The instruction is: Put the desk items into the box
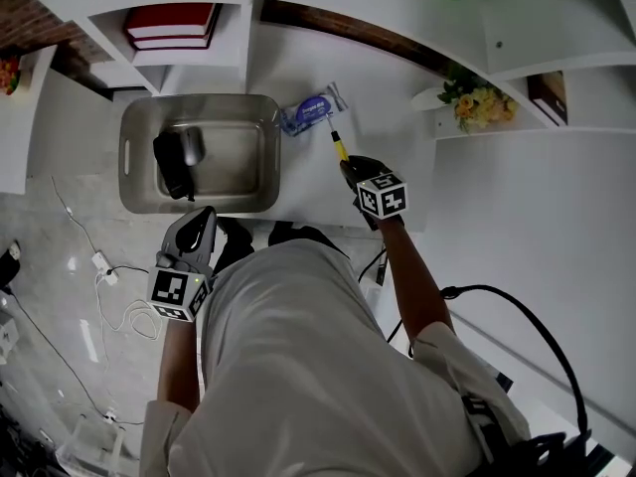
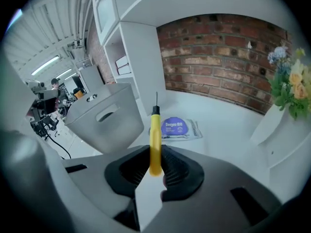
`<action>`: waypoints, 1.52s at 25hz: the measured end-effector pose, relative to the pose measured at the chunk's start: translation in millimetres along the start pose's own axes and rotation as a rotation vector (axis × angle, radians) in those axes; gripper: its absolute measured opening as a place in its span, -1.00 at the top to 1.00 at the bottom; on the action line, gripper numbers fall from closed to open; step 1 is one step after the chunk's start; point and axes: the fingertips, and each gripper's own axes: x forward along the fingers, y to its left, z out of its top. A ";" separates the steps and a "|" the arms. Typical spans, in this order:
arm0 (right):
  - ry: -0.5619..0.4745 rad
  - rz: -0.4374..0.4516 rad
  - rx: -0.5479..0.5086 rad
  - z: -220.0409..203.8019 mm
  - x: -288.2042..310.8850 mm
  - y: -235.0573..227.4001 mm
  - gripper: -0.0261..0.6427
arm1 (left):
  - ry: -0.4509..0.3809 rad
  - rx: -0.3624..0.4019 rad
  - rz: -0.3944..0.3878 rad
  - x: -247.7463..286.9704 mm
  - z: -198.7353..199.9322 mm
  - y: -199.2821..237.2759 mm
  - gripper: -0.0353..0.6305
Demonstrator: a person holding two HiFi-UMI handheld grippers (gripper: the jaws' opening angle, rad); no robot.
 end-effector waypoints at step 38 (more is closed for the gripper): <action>0.082 0.371 -0.656 128.3 47.7 234.5 0.72 | -0.039 -0.055 0.030 -44.4 -11.9 93.0 0.88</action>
